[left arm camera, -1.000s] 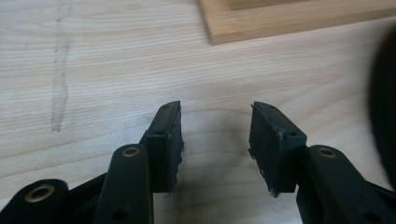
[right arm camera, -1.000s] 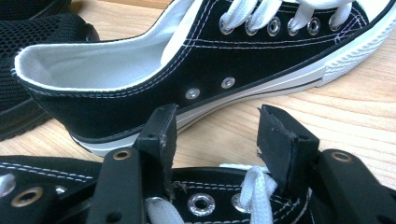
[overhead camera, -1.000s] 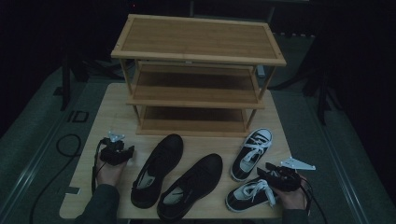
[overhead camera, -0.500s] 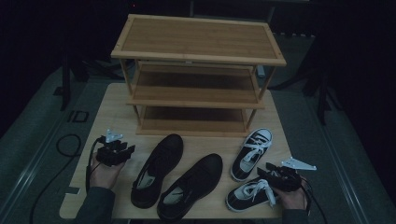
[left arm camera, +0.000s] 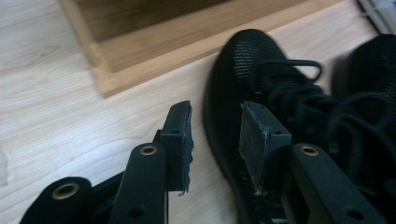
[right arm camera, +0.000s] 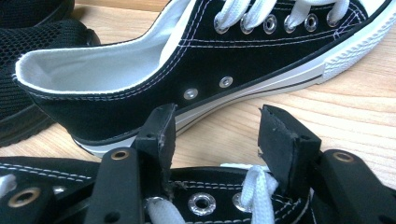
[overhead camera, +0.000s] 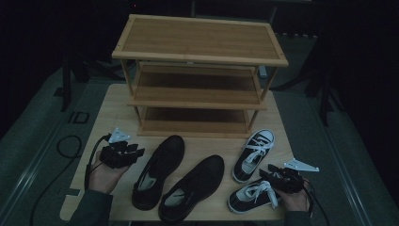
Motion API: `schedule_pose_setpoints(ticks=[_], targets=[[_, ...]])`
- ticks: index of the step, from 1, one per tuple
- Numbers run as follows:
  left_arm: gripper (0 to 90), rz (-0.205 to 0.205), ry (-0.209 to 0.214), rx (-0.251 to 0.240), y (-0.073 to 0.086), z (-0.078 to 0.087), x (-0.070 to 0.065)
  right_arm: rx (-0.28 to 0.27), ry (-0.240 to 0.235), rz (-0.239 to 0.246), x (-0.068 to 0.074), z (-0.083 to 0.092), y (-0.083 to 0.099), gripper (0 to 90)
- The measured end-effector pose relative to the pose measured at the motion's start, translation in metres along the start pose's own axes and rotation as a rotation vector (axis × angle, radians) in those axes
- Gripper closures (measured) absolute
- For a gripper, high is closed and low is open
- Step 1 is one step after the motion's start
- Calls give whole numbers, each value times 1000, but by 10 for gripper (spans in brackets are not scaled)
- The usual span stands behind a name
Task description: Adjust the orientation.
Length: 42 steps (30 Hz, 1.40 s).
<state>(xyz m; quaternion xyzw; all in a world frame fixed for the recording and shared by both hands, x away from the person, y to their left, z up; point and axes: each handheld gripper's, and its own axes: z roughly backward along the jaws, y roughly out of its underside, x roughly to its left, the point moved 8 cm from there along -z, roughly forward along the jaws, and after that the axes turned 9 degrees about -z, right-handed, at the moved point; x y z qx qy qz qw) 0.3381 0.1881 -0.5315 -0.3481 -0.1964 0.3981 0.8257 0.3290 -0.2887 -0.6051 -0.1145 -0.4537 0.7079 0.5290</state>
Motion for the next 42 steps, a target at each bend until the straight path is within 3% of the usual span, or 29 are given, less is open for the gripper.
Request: schedule_pose_setpoints(ticks=[8,15,26,42], targets=[[623,-67,53,6,-14,14,-20,-2,-3,-3,0,0,0,463],[620,-88,80,13,-17,17,-29,-4,-4,-3,0,0,0,462],[604,-121,117,38,-11,21,-43,-6,-9,4,0,0,0,457],[622,-151,128,110,2,12,-53,-11,-11,2,0,0,0,457]])
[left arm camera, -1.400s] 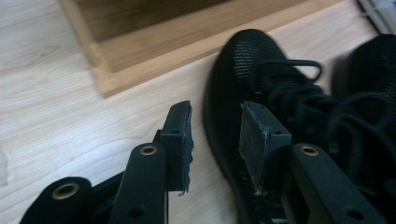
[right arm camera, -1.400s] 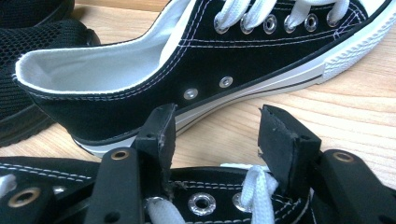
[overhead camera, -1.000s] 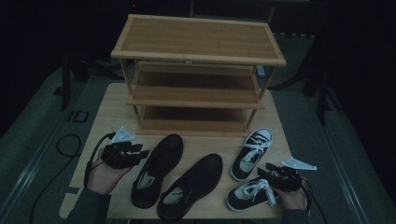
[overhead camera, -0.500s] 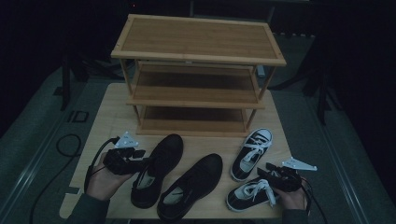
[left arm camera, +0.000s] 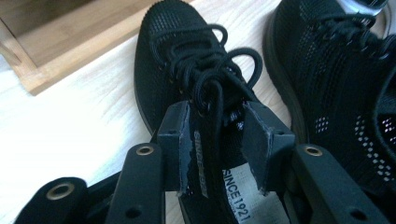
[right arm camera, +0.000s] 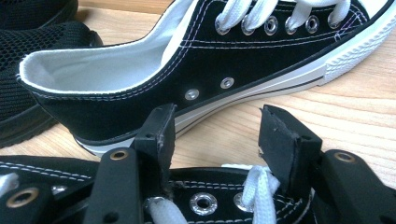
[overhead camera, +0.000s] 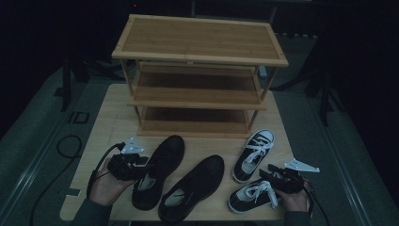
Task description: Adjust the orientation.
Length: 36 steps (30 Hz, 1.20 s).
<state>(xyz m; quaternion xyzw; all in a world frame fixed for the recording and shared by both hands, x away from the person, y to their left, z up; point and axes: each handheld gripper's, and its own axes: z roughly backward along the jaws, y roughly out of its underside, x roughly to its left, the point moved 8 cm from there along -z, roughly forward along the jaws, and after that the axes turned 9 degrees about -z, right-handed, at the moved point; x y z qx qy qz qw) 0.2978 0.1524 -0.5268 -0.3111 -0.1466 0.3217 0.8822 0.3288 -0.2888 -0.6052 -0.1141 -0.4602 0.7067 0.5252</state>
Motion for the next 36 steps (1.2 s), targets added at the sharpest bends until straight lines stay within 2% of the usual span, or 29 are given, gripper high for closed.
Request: schedule_pose_setpoints(ticks=[13,26,36], targets=[[647,-4,-19,56,8,-19,-2,-2,-2,-1,0,0,0,457],[692,8,-47,90,9,-27,1,-2,-2,-1,0,0,0,457],[704,17,-94,115,7,-37,4,-2,-2,0,0,0,0,457]])
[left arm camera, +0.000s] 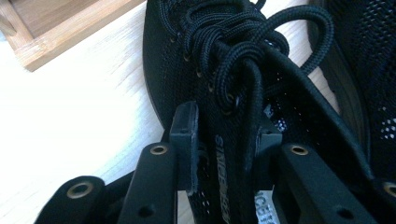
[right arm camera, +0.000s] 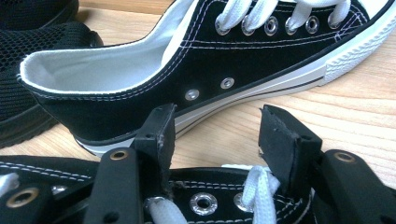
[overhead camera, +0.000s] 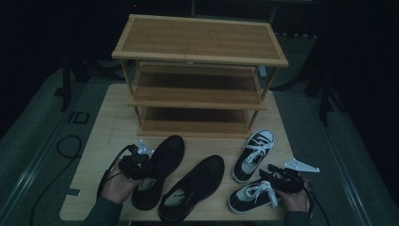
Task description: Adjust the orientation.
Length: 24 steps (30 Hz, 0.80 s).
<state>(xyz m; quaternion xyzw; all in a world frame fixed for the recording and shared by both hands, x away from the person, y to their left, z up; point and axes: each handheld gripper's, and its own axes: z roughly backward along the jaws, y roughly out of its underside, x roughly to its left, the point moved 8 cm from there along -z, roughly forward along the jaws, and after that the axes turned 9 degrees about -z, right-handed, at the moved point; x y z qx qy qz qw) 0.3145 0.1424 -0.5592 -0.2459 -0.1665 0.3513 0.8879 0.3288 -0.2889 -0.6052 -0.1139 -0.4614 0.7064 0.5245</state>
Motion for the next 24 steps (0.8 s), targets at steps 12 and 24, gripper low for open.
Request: schedule_pose_setpoints(ticks=[12,24], targets=[[765,-2,-23,7,-2,-1,2,-1,-2,-2,0,0,0,456],[812,-11,-36,3,-4,2,2,-3,-6,-4,0,0,0,454]])
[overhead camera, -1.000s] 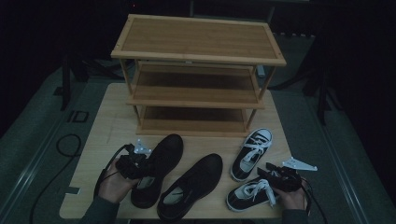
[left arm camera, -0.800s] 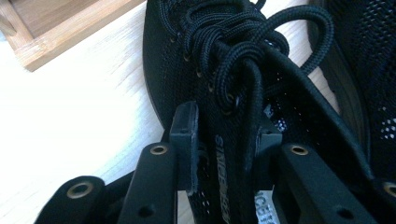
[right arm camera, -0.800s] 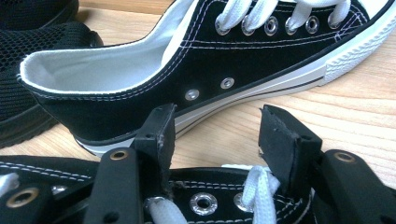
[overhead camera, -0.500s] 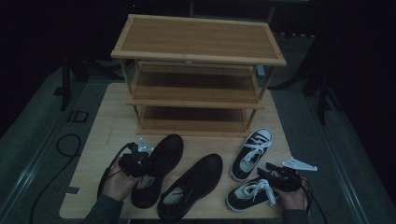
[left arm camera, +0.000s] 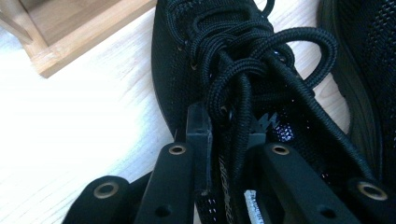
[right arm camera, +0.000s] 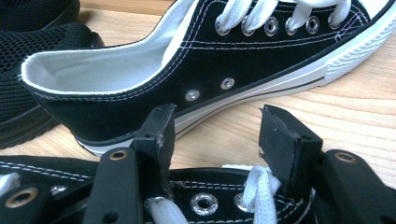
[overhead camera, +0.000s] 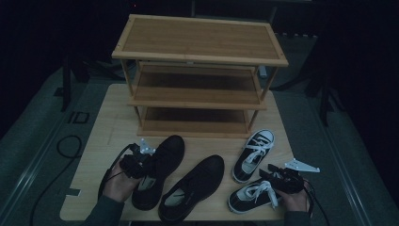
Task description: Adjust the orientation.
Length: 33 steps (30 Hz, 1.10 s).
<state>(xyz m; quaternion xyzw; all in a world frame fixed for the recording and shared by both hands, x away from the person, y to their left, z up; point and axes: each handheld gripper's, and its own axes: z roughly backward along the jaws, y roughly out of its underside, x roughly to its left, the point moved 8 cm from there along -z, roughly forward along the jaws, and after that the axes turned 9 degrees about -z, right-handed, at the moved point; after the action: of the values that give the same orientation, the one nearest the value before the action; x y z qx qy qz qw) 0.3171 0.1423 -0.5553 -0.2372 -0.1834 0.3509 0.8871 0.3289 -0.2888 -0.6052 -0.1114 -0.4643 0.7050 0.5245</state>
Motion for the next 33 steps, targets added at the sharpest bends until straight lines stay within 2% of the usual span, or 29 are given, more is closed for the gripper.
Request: schedule_pose_setpoints(ticks=[5,9,14,18,24,29,31,33], targets=[[847,21,2,-22,-2,2,3,0,-2,0,0,0,0,453],[862,16,-8,-25,-3,1,3,0,-3,1,0,0,0,452],[865,-5,-5,-20,-5,0,6,1,-3,-1,0,0,0,453],[865,-43,-2,-11,-8,-2,10,0,-3,0,0,0,0,452],[864,-80,12,9,-13,-4,21,1,-4,-1,0,0,0,452],[863,-117,39,1,-12,-6,32,0,-5,-1,0,0,0,452],[863,-123,51,-3,-12,-7,37,0,-6,-1,0,0,0,452],[863,-121,43,2,-12,-8,42,0,-6,-1,0,0,0,451]])
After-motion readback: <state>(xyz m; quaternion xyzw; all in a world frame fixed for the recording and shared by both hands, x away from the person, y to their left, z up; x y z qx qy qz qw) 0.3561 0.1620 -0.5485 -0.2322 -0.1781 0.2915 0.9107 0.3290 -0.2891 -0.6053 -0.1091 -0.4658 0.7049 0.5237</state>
